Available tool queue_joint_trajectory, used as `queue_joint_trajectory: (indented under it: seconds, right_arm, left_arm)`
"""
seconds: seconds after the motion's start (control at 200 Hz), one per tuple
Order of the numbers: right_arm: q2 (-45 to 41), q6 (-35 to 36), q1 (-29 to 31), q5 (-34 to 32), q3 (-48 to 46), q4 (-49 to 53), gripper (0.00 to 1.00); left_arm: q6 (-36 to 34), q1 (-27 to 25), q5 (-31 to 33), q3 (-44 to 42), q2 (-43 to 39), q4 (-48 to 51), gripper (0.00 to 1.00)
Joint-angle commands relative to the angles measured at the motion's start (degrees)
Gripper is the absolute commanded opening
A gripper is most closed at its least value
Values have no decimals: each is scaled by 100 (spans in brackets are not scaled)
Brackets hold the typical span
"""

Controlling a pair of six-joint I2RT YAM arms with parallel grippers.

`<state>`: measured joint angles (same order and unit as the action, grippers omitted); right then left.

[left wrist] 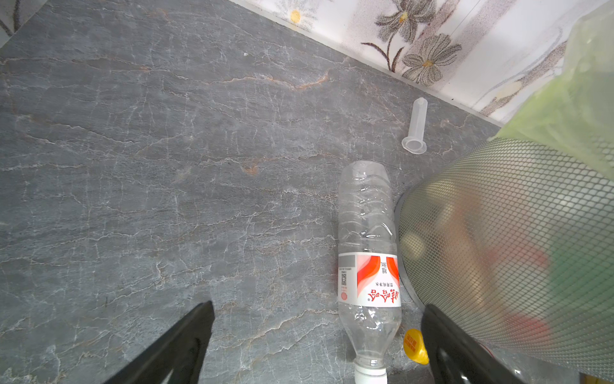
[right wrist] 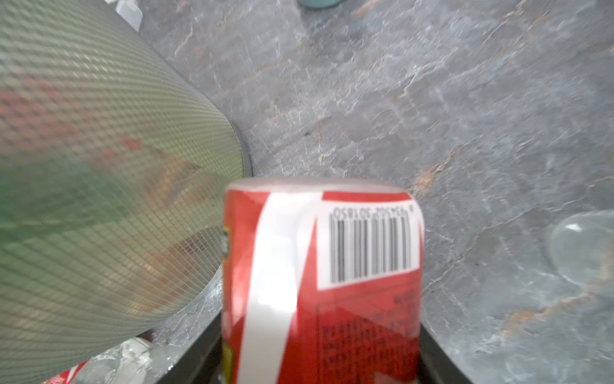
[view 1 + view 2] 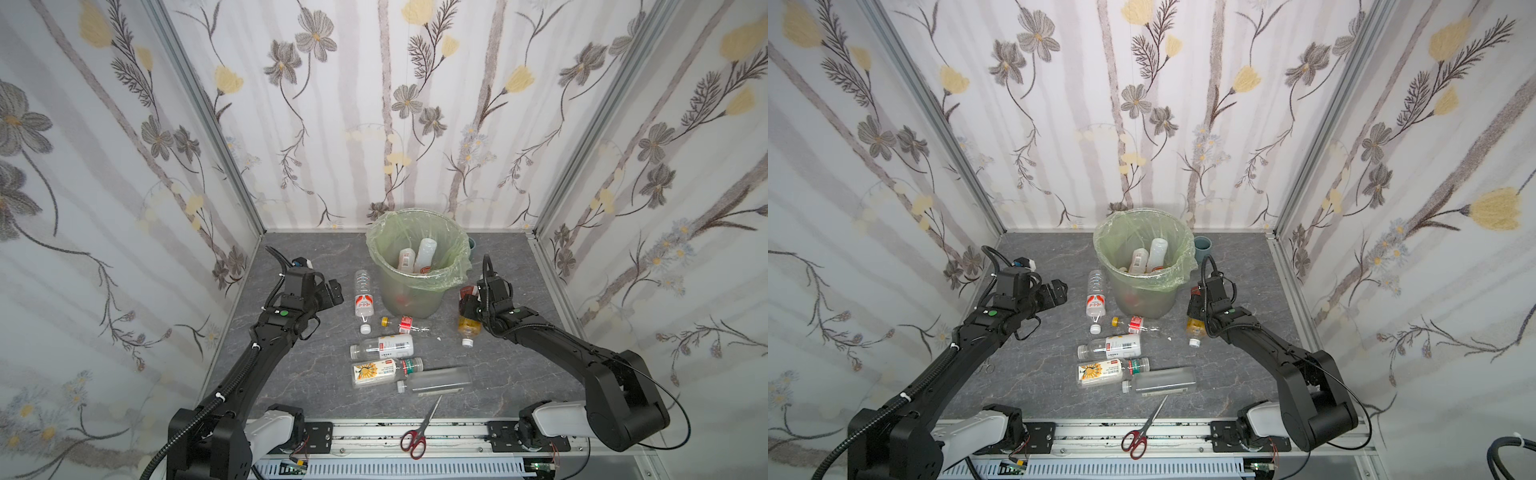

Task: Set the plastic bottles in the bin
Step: 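Close the right gripper on the red-and-yellow drink bottle beside the bin, then lift the red-and-yellow bottle with the right gripper and carry it over the bin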

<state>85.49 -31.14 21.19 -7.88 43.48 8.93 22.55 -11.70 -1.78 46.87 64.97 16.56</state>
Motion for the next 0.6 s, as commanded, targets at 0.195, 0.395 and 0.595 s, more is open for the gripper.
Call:
queue_joint_trajectory:
  seconds: [0.195,0.395,0.595]
  right_arm:
    - [-872,831,-272,-574,980,914,62]
    - [-1118,1371,-273,-95,2129,1014,60]
    - [-665,1457,-205,700,3439,874,60]
  left_arm:
    - [13,10,-57,15,-37,-144,100]
    - [39,11,-121,32,24,-163,100]
    - [57,15,-162,16,8,-188,100]
